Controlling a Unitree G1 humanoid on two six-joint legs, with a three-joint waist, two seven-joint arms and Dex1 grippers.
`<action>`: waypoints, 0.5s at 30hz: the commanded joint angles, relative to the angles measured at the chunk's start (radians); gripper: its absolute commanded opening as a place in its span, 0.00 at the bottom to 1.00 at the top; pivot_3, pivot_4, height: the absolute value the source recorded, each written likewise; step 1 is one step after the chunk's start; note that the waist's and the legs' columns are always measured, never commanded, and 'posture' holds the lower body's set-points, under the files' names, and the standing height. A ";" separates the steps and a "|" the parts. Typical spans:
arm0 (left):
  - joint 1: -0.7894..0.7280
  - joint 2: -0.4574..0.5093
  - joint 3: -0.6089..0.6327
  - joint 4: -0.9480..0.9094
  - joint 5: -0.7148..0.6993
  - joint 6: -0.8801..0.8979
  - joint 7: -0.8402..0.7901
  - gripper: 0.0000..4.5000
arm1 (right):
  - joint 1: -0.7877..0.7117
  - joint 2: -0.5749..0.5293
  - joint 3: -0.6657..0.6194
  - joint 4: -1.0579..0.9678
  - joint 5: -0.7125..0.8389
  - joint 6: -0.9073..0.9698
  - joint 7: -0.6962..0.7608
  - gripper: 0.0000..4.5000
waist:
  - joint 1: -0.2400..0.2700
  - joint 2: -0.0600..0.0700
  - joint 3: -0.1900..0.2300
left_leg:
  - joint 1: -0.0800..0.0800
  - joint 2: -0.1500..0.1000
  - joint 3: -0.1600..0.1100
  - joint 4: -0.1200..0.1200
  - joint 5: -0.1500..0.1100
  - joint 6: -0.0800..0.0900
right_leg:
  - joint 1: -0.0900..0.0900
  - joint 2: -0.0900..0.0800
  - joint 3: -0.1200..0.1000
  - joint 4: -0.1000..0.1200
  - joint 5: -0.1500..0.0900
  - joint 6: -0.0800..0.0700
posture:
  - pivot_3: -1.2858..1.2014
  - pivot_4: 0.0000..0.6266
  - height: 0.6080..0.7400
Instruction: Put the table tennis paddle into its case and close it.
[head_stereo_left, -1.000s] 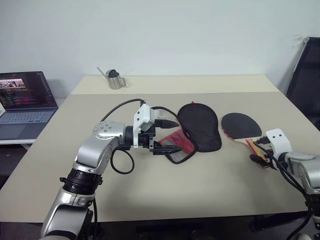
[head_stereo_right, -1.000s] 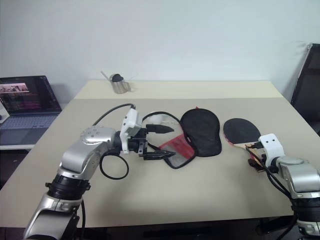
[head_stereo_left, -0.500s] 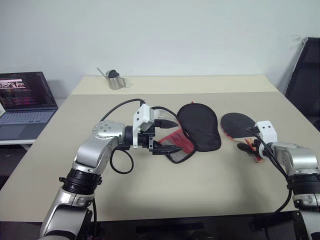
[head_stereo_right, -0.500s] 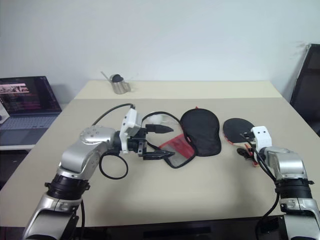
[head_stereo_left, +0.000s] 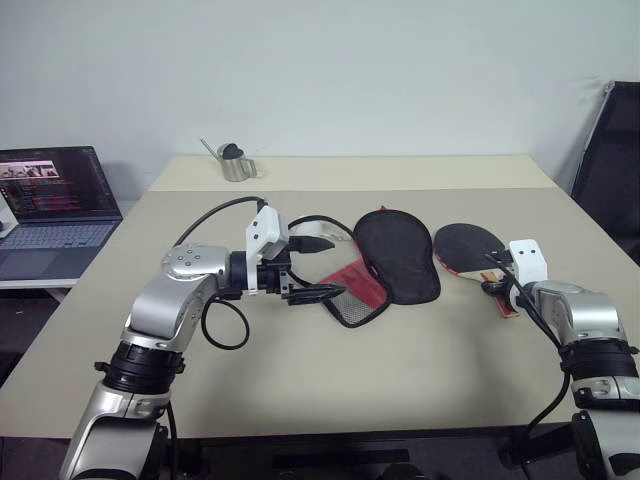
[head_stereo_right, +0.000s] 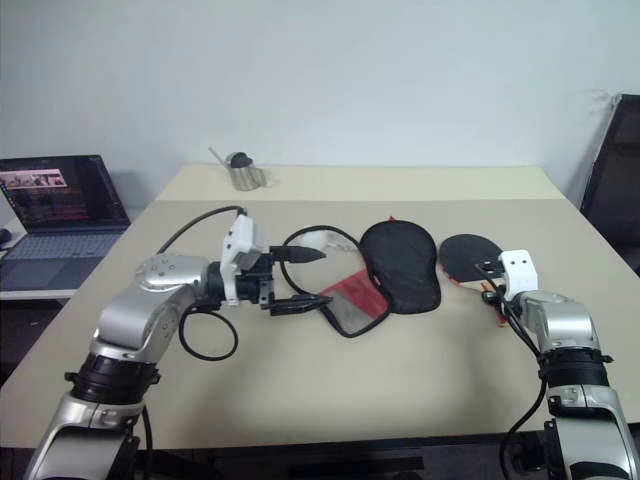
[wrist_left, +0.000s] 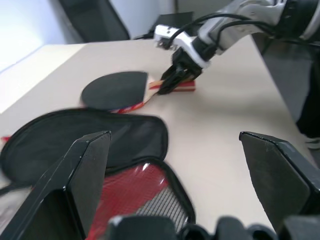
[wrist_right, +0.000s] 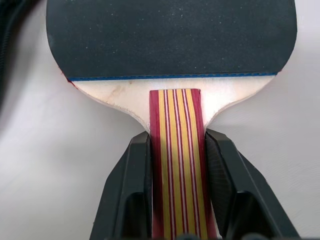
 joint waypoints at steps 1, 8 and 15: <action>0.015 0.025 0.055 -0.034 -0.014 0.003 0.024 1.00 | -0.044 -0.016 -0.057 -0.013 -0.022 -0.021 -0.081 0.25 | 0.002 0.000 0.000 | 0.000 0.000 0.000 0.000 0.000 0.000 | 0.000 0.000 0.000 0.000 0.000 0.000 | 0.52 0.24 1.00; 0.070 0.046 0.093 -0.079 -0.035 0.030 0.058 1.00 | -0.090 0.010 -0.059 -0.182 0.023 0.077 -0.083 0.25 | 0.011 0.002 0.002 | -0.011 -0.001 0.001 -0.002 0.000 0.000 | -0.014 -0.002 0.000 0.001 0.000 0.000 | 0.52 0.24 1.00; 0.111 0.059 0.117 -0.137 -0.074 0.056 0.065 1.00 | -0.153 0.136 -0.040 -0.364 0.078 0.233 -0.102 0.25 | 0.014 0.003 0.003 | -0.017 0.000 0.000 -0.005 0.000 0.000 | -0.018 -0.002 -0.001 0.000 -0.001 -0.001 | 0.52 0.24 1.00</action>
